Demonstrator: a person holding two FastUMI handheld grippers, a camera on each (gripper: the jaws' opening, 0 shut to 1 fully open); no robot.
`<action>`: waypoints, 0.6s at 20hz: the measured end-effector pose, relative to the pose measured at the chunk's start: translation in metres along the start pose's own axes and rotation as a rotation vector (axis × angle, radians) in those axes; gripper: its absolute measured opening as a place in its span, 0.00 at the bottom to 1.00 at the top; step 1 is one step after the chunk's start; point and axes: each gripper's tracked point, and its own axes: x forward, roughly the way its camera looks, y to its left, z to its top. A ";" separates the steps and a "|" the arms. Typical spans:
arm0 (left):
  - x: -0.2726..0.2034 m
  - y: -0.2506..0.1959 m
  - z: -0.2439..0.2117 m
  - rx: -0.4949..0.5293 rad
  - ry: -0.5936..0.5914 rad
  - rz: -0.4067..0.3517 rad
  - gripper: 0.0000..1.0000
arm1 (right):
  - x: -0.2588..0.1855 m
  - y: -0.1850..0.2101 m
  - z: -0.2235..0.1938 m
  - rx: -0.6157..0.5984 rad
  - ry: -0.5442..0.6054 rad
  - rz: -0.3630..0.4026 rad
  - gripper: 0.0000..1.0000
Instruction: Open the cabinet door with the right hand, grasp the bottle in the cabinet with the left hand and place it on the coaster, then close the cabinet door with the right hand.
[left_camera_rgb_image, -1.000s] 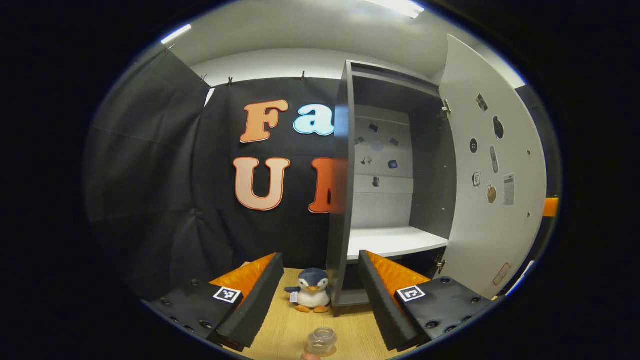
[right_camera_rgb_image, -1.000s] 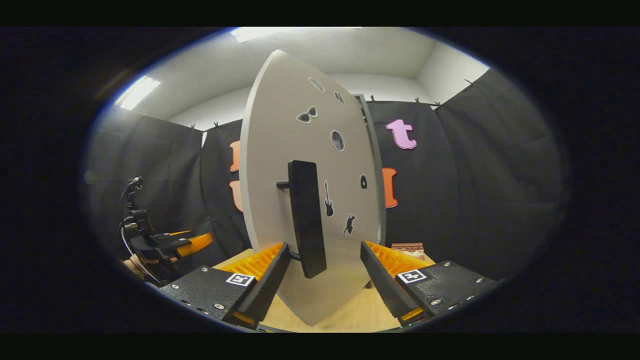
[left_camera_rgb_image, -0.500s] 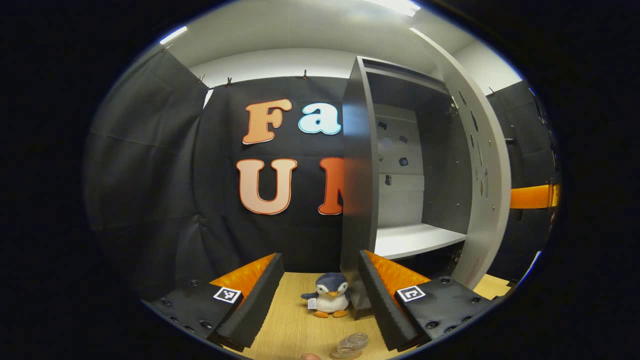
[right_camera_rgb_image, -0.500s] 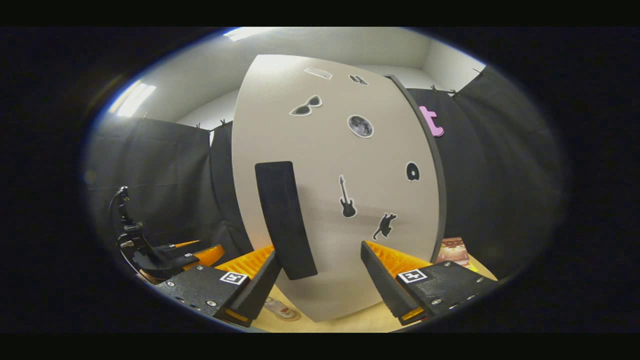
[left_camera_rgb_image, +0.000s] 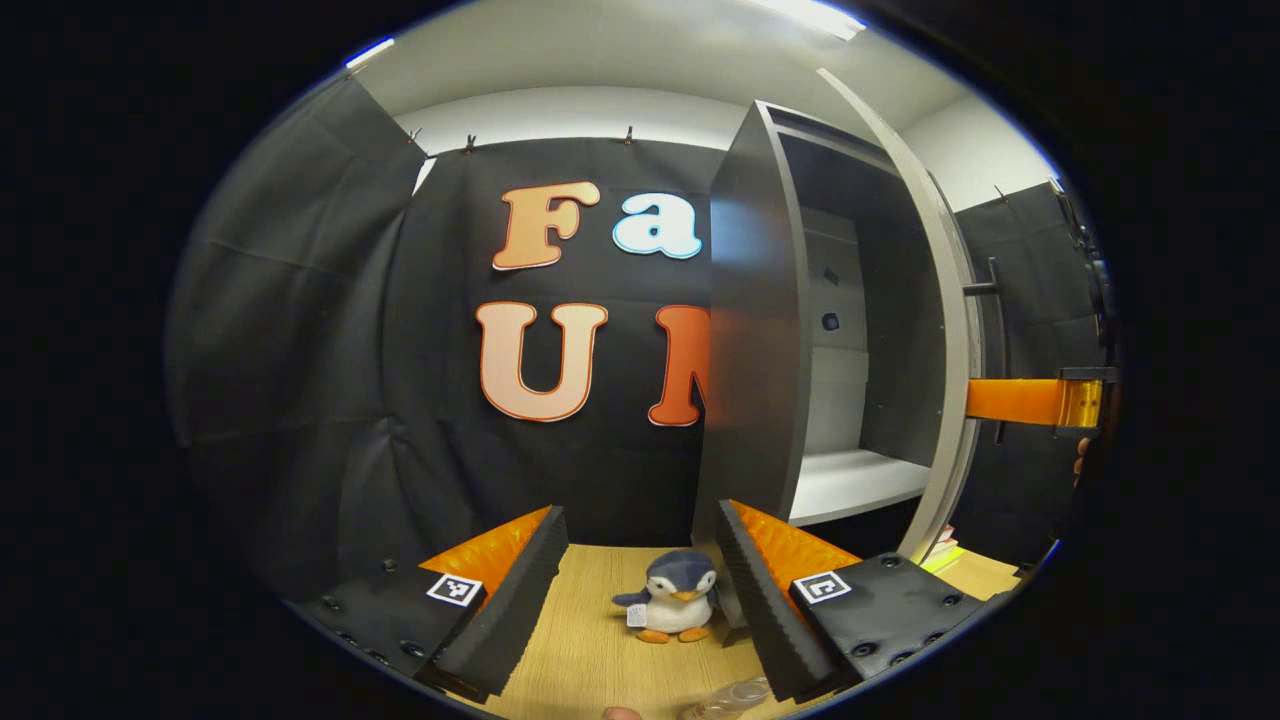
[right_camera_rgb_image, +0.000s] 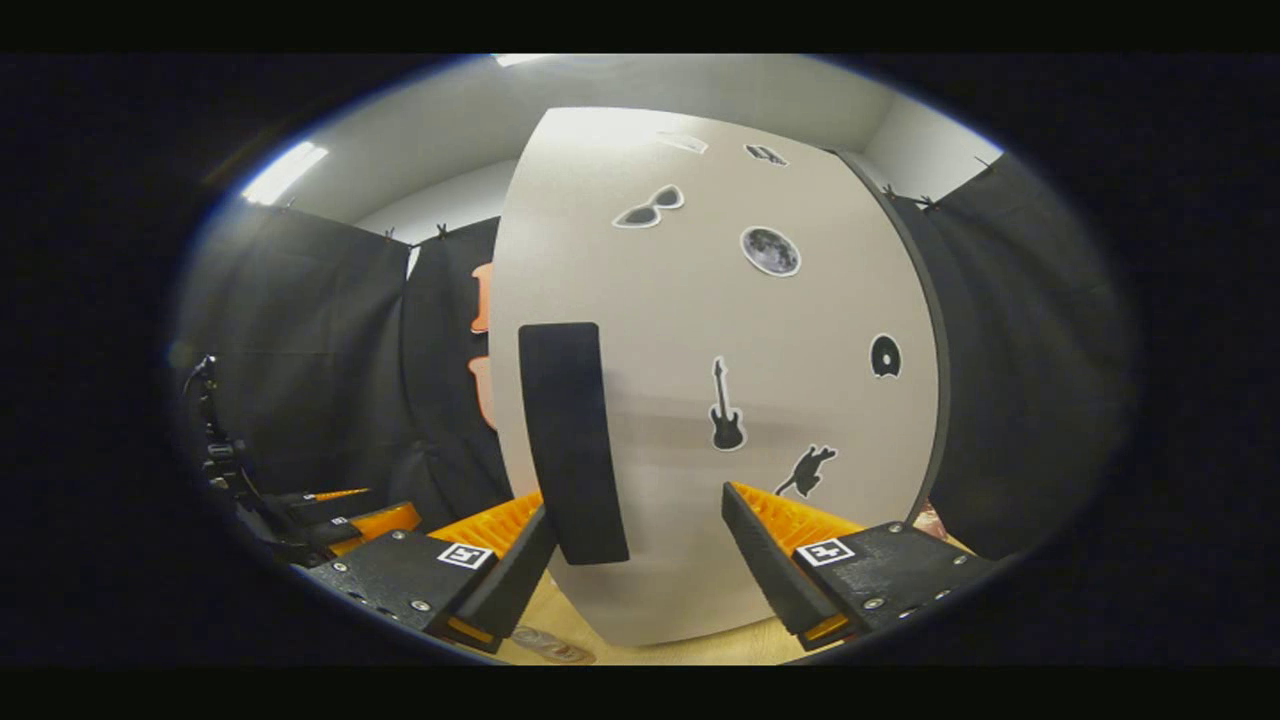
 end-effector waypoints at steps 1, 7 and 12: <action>0.004 0.003 0.000 0.000 -0.003 -0.005 0.96 | 0.002 0.002 0.000 0.003 -0.001 -0.006 0.95; 0.010 0.009 -0.007 -0.020 0.008 -0.024 0.97 | 0.016 0.007 -0.001 0.002 -0.010 -0.034 0.95; 0.020 0.020 -0.011 -0.023 0.012 -0.034 0.97 | 0.023 0.009 -0.003 0.029 -0.010 -0.043 0.95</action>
